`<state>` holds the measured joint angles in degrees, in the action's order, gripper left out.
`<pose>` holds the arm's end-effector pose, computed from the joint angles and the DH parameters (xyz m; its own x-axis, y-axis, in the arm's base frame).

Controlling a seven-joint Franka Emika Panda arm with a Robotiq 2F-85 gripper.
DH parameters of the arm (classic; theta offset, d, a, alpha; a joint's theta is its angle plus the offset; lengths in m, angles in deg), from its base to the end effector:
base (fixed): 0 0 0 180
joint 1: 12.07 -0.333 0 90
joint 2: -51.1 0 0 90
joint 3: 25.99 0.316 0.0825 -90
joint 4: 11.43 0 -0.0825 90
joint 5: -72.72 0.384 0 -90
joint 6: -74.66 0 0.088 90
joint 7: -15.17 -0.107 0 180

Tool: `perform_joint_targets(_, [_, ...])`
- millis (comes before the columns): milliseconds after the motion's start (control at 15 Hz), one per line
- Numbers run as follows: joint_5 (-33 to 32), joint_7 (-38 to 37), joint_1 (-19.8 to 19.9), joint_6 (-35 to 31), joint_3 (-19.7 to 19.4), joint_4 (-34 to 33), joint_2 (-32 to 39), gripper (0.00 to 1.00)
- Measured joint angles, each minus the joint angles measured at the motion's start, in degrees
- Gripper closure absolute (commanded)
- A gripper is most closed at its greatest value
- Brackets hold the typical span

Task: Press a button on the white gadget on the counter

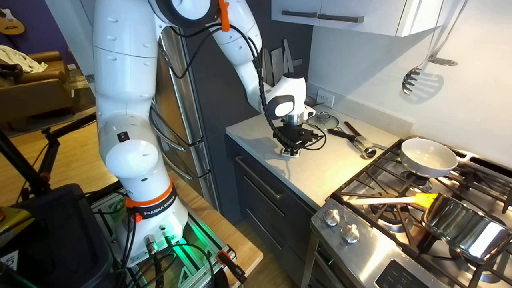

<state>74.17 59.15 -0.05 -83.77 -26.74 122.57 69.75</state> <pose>0.5139 -0.1178 0.2053 0.8627 0.4998 0.0776 0.4959 -0.8660 0.0646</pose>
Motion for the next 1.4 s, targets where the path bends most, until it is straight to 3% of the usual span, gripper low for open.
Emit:
perform_joint_targets(733, [3.55,0.44,4.86,-2.48,5.32,-0.78,1.84,1.00])
perform_joint_targets(1400, [4.56,0.94,6.94,-2.53,7.22,-2.90,4.78,1.00])
